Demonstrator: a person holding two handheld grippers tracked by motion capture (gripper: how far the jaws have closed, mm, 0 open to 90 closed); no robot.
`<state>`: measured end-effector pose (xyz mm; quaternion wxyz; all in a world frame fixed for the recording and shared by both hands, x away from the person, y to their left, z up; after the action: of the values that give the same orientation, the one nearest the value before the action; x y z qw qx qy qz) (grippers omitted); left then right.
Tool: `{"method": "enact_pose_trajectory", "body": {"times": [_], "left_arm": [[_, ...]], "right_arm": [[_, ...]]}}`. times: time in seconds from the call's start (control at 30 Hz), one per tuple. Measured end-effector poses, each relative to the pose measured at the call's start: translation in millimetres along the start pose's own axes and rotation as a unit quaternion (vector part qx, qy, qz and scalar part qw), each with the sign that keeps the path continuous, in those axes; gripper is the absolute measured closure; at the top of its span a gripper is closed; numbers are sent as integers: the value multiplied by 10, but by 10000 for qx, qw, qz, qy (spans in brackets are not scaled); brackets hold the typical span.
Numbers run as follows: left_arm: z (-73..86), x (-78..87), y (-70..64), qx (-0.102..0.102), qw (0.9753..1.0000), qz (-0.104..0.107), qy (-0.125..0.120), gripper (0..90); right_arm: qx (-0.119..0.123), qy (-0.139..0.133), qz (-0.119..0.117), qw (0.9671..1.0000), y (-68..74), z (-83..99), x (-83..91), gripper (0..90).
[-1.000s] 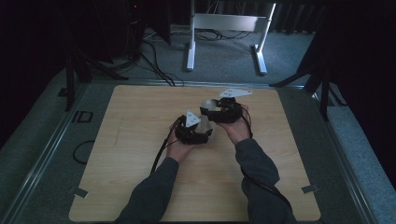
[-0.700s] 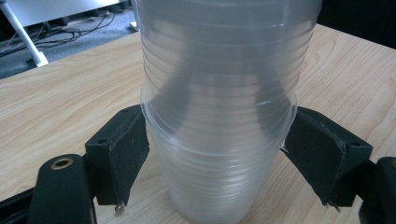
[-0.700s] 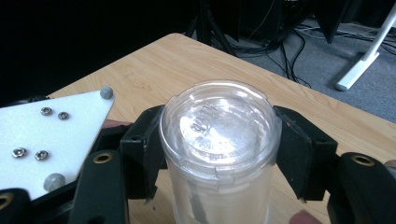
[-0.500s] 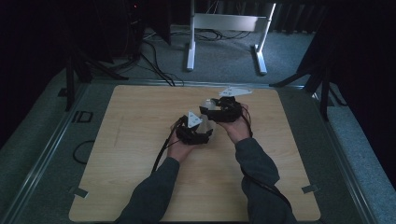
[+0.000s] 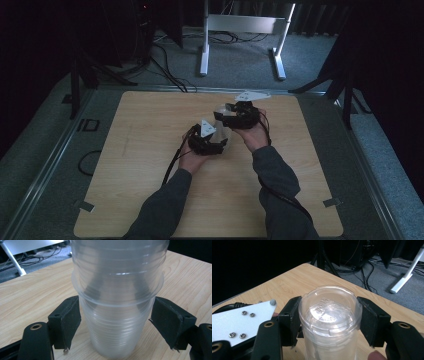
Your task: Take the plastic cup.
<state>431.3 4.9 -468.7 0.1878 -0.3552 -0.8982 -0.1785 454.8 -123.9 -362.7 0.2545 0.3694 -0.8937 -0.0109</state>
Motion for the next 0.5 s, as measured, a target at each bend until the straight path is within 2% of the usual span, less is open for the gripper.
{"method": "enact_pose_trajectory", "body": {"times": [0.5], "left_arm": [[19,6,8,49,10000,44,22,245]], "right_arm": [[-92,-66,-85,9999,14,-109,74,412]]}}
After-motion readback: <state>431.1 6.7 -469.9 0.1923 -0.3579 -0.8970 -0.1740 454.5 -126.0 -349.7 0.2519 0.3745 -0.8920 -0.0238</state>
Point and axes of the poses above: each handheld gripper's, and its own axes: x roughly backward along the jaws, z roughly out of its underside, y roughly to its left, the point moved 3 cm from there along -x, roughly forward along the jaws, and after that the axes turned 10 degrees about -x, right-handed, at the moved point
